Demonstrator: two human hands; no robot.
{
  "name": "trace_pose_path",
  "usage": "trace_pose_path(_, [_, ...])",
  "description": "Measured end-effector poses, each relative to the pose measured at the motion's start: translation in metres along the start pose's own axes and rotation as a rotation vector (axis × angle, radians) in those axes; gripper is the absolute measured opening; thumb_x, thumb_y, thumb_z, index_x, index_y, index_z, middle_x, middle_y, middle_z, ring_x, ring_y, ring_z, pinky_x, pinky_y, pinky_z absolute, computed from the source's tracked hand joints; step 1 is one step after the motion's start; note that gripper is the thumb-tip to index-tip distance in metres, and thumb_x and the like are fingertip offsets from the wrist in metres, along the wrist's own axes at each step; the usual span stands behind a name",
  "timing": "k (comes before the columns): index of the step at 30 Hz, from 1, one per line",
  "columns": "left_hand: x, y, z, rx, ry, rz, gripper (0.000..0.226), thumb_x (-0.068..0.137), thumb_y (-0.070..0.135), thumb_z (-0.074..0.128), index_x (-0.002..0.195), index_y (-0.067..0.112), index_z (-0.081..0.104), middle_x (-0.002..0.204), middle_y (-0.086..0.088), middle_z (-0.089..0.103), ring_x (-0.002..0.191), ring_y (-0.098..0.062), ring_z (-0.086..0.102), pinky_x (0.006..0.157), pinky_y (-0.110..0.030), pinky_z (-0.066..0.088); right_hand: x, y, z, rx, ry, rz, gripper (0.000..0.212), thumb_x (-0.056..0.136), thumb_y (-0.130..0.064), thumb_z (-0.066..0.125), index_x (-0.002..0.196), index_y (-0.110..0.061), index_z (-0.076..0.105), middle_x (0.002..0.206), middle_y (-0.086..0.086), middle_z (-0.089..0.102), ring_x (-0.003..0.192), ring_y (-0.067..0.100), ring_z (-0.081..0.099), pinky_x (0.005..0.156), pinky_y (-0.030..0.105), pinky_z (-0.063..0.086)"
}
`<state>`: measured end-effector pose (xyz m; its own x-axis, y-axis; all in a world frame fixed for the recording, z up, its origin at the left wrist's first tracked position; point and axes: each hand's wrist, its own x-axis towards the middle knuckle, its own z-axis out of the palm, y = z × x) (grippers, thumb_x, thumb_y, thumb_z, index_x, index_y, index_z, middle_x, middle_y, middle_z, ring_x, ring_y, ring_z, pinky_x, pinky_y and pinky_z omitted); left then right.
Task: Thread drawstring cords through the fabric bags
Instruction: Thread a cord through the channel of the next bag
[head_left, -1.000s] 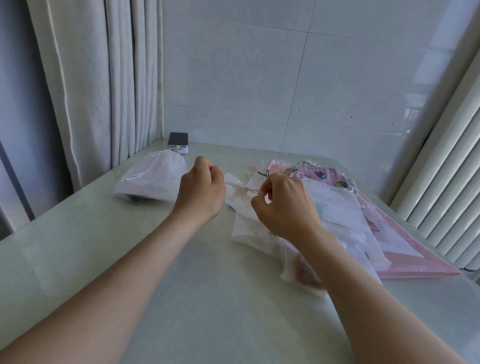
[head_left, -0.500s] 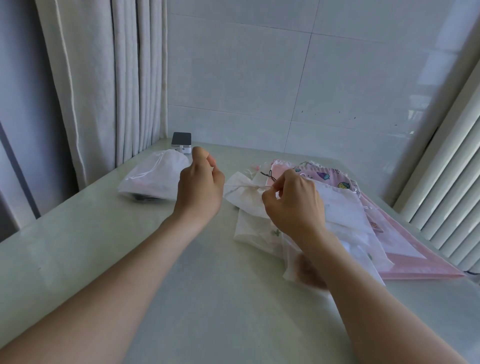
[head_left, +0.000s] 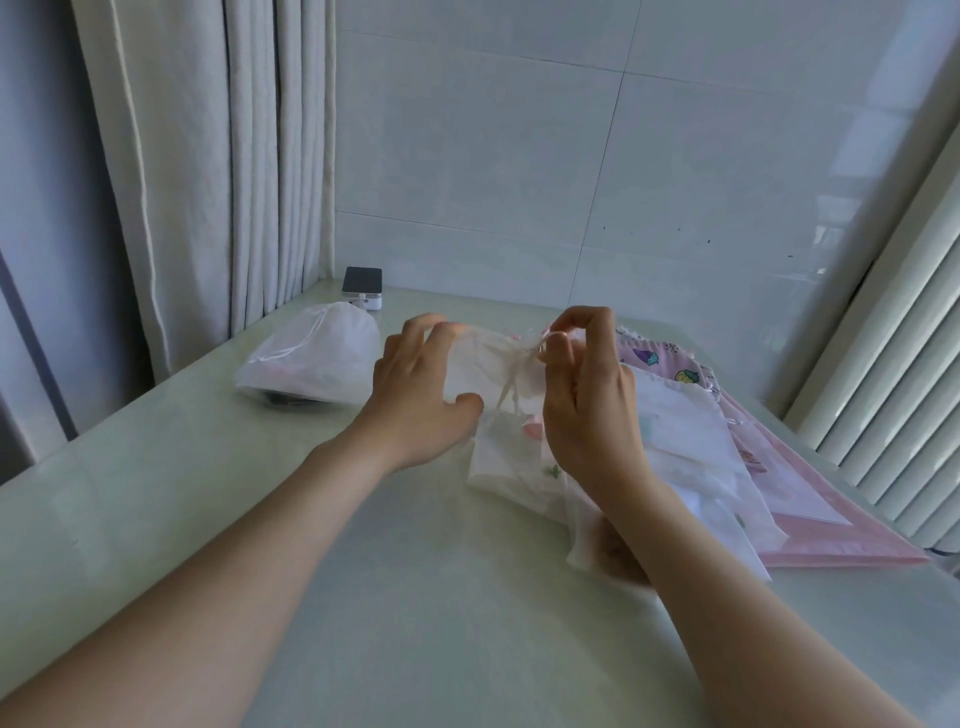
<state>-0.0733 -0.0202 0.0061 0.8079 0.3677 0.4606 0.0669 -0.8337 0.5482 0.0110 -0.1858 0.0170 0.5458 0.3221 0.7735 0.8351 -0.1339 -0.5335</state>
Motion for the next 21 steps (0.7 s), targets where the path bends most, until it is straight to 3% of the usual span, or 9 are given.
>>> trace_pose_path(3, [0.007, -0.003, -0.005, -0.188, 0.035, -0.098, 0.03, 0.089, 0.039, 0.059, 0.102, 0.014, 0.067, 0.113, 0.004, 0.066, 0.111, -0.02, 0.058, 0.092, -0.033, 0.045, 0.001, -0.01, -0.001, 0.067, 0.089, -0.012, 0.009, 0.111, -0.021, 0.04, 0.118, -0.02, 0.045, 0.071, 0.011, 0.06, 0.06, 0.025, 0.053, 0.058, 0.046, 0.047])
trace_pose_path(6, [0.008, -0.003, -0.011, -0.391, 0.072, -0.105, 0.019, 0.098, 0.026, 0.06, 0.085, 0.016, 0.069, 0.079, 0.012, 0.072, 0.078, -0.016, 0.064, 0.073, -0.034, 0.047, -0.002, -0.015, -0.003, 0.13, 0.088, 0.038, 0.028, 0.11, -0.021, 0.044, 0.138, -0.022, 0.041, 0.062, 0.005, 0.05, 0.06, 0.016, 0.045, 0.064, 0.036, 0.04])
trace_pose_path(8, [0.008, -0.001, -0.014, -0.486, 0.078, -0.093, 0.02, 0.104, 0.024, 0.055, 0.09, 0.016, 0.068, 0.082, 0.007, 0.076, 0.078, -0.014, 0.071, 0.074, -0.03, 0.05, -0.004, -0.016, -0.002, 0.137, 0.069, 0.104, 0.045, 0.104, -0.017, 0.051, 0.144, -0.031, 0.036, 0.064, -0.002, 0.046, 0.066, 0.016, 0.048, 0.072, 0.035, 0.044])
trace_pose_path(10, [0.007, 0.002, -0.015, -0.488, 0.134, -0.077, 0.023, 0.109, 0.023, 0.048, 0.097, 0.015, 0.065, 0.082, 0.002, 0.076, 0.076, -0.007, 0.072, 0.068, -0.022, 0.053, -0.007, -0.016, 0.001, 0.159, 0.042, 0.19, 0.061, 0.095, -0.013, 0.056, 0.145, -0.039, 0.032, 0.071, 0.002, 0.052, 0.07, 0.023, 0.053, 0.074, 0.047, 0.054])
trace_pose_path(13, [0.008, 0.002, -0.018, -0.361, 0.294, -0.088, 0.025, 0.112, 0.022, 0.039, 0.102, 0.016, 0.061, 0.08, 0.001, 0.068, 0.068, 0.0, 0.064, 0.055, -0.011, 0.044, -0.01, -0.015, 0.011, 0.188, -0.027, 0.288, 0.063, 0.091, -0.006, 0.058, 0.138, -0.04, 0.032, 0.089, 0.005, 0.065, 0.069, 0.029, 0.064, 0.068, 0.051, 0.059])
trace_pose_path(15, [0.009, -0.002, -0.02, -0.28, 0.386, -0.138, 0.027, 0.113, 0.025, 0.036, 0.105, 0.016, 0.06, 0.08, -0.001, 0.063, 0.071, -0.006, 0.064, 0.063, -0.023, 0.05, -0.011, -0.015, 0.019, 0.156, -0.07, 0.301, 0.051, 0.092, -0.004, 0.056, 0.126, -0.038, 0.039, 0.089, 0.004, 0.066, 0.064, 0.03, 0.066, 0.068, 0.053, 0.06])
trace_pose_path(17, [0.01, -0.006, -0.021, -0.21, 0.439, -0.198, 0.025, 0.112, 0.029, 0.036, 0.109, 0.015, 0.057, 0.088, -0.005, 0.065, 0.087, -0.03, 0.062, 0.075, -0.044, 0.051, -0.007, -0.014, 0.029, 0.109, -0.105, 0.291, 0.037, 0.094, -0.008, 0.056, 0.116, -0.036, 0.048, 0.087, -0.002, 0.066, 0.064, 0.026, 0.067, 0.066, 0.057, 0.06])
trace_pose_path(19, [0.01, -0.007, -0.026, -0.223, 0.45, -0.276, 0.02, 0.108, 0.028, 0.038, 0.121, 0.017, 0.049, 0.099, -0.003, 0.064, 0.091, -0.034, 0.057, 0.079, -0.046, 0.048, -0.002, -0.014, 0.04, 0.034, -0.126, 0.276, 0.028, 0.095, -0.014, 0.057, 0.114, -0.034, 0.058, 0.092, -0.01, 0.068, 0.065, 0.019, 0.07, 0.073, 0.056, 0.06])
trace_pose_path(21, [0.007, -0.007, -0.034, -0.22, 0.47, -0.328, 0.027, 0.099, 0.02, 0.043, 0.125, 0.021, 0.035, 0.096, -0.003, 0.061, 0.083, -0.03, 0.057, 0.072, -0.043, 0.044, 0.003, -0.015, 0.05, -0.031, -0.165, 0.267, 0.029, 0.094, -0.016, 0.06, 0.119, -0.031, 0.066, 0.103, -0.017, 0.07, 0.064, 0.014, 0.071, 0.084, 0.053, 0.06])
